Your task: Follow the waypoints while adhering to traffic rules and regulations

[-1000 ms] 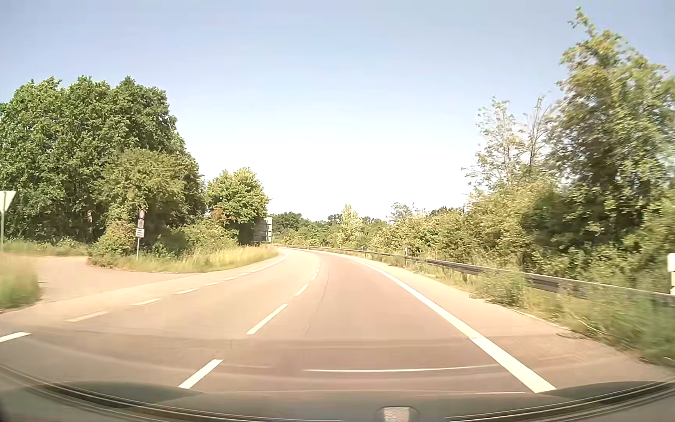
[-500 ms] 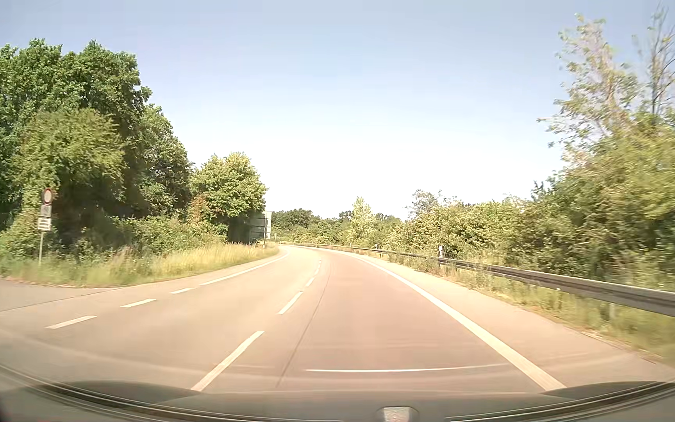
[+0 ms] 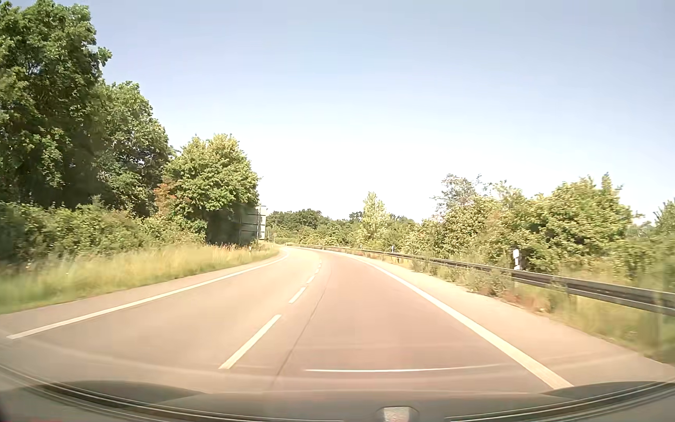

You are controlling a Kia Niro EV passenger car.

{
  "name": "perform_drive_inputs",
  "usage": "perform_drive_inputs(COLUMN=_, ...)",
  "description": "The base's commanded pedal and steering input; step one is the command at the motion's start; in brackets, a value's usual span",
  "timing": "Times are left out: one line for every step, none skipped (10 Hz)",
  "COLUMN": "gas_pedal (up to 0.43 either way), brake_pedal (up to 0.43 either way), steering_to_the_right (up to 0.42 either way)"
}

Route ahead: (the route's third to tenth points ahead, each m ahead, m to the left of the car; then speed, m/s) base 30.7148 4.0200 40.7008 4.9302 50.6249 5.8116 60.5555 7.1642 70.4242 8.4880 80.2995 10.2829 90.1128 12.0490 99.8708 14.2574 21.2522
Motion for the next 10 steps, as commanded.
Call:
perform_drive_inputs(gas_pedal=0.512, brake_pedal=0.024, steering_to_the_right=-0.015)
perform_drive_inputs(gas_pedal=0.512, brake_pedal=0.018, steering_to_the_right=-0.015)
perform_drive_inputs(gas_pedal=0.512, brake_pedal=0.018, steering_to_the_right=-0.015)
perform_drive_inputs(gas_pedal=0.512, brake_pedal=0.018, steering_to_the_right=-0.016)
perform_drive_inputs(gas_pedal=0.512, brake_pedal=0.018, steering_to_the_right=-0.016)
perform_drive_inputs(gas_pedal=0.512, brake_pedal=0.018, steering_to_the_right=-0.016)
perform_drive_inputs(gas_pedal=0.512, brake_pedal=0.018, steering_to_the_right=-0.017)
perform_drive_inputs(gas_pedal=0.512, brake_pedal=0.018, steering_to_the_right=-0.017)
perform_drive_inputs(gas_pedal=0.512, brake_pedal=0.024, steering_to_the_right=-0.018)
perform_drive_inputs(gas_pedal=0.512, brake_pedal=0.018, steering_to_the_right=-0.018)
